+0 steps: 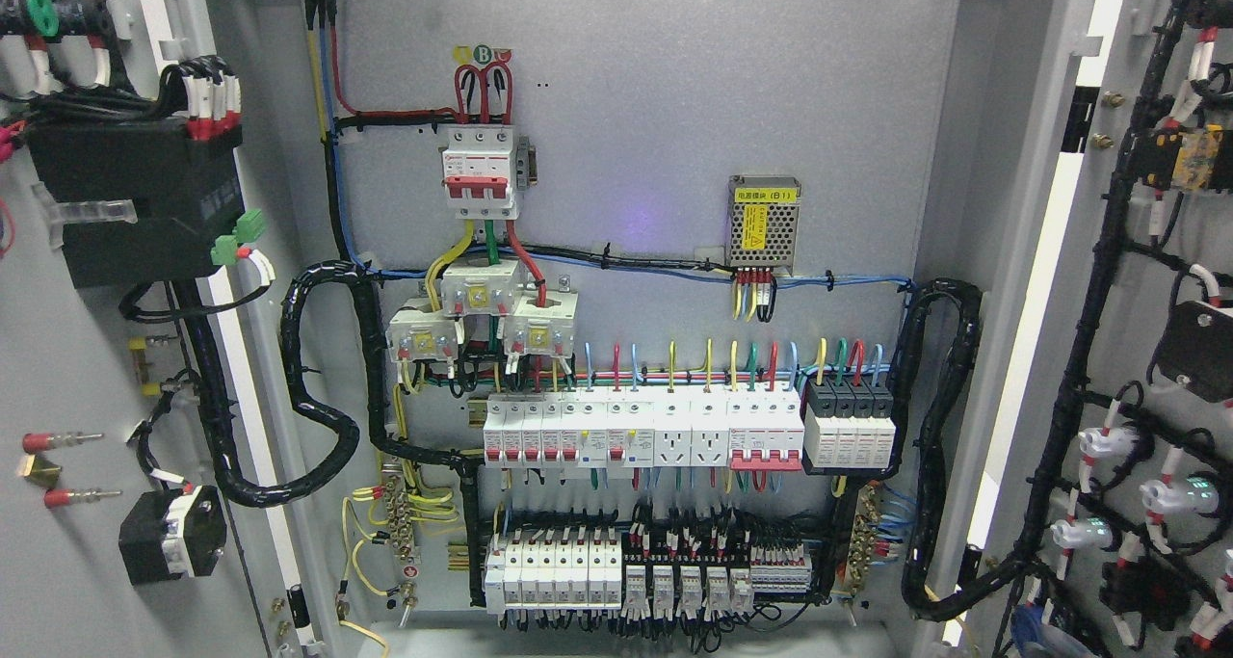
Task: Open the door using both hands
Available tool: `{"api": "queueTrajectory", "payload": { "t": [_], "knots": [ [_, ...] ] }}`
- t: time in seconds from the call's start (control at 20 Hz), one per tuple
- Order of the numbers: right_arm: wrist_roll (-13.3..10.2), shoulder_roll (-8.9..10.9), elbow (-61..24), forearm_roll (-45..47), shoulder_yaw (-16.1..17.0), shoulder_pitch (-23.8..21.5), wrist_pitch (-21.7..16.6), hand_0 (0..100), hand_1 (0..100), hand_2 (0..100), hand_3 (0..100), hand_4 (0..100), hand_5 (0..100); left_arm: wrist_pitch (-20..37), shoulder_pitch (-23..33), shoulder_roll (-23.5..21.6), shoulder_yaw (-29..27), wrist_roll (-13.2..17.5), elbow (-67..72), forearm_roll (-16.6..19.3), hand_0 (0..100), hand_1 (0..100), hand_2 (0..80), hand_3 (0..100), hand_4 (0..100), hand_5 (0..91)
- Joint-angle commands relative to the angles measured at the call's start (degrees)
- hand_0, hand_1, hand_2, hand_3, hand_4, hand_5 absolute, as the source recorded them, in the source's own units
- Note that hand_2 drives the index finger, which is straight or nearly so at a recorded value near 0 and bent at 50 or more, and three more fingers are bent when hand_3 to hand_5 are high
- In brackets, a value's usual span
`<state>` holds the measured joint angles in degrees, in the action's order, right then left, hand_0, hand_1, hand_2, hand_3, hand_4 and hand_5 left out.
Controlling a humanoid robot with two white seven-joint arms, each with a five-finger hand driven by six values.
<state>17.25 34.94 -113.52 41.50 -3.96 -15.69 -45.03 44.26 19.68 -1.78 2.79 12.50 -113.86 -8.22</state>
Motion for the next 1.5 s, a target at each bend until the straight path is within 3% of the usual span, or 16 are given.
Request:
{"api": "queueTrajectory", "payload": {
  "t": [0.0,0.35,0.7,0.85,1.45],
  "knots": [
    [-0.11,2.59,0.41,1.22,2.99,-0.04,-1.55,12,39,0,0,0,0,43.55,-1.58,1.87,-7.79,-0.02,-2.86,-3.99,12,39,0.0,0,0,0.0],
    [-0.11,2.59,0.85,3.59,4.22,-0.66,-0.14,12,39,0,0,0,0,43.46,-1.49,-0.95,-15.88,-2.13,-2.6,-7.95,12,39,0.0,0,0,0.0],
    [-0.11,2.59,2.78,4.99,5.89,-2.5,-0.05,12,39,0,0,0,0,43.37,-0.7,-4.28,-21.68,-2.31,-2.33,-12.08,12,39,0.0,0,0,0.0],
    [-0.11,2.5,2.96,5.35,7.73,-3.82,-0.05,12,39,0,0,0,0,42.93,-0.61,-7.79,-25.01,-2.31,0.03,-16.99,12,39,0.0,0,0,0.0],
    [-0.2,2.24,3.48,5.52,12.75,-6.28,-0.14,12,39,0,0,0,0,41.35,-2.89,-21.06,-31.35,-2.31,17.34,-29.04,12,39,0.0,0,0,0.0]
  ]
}}
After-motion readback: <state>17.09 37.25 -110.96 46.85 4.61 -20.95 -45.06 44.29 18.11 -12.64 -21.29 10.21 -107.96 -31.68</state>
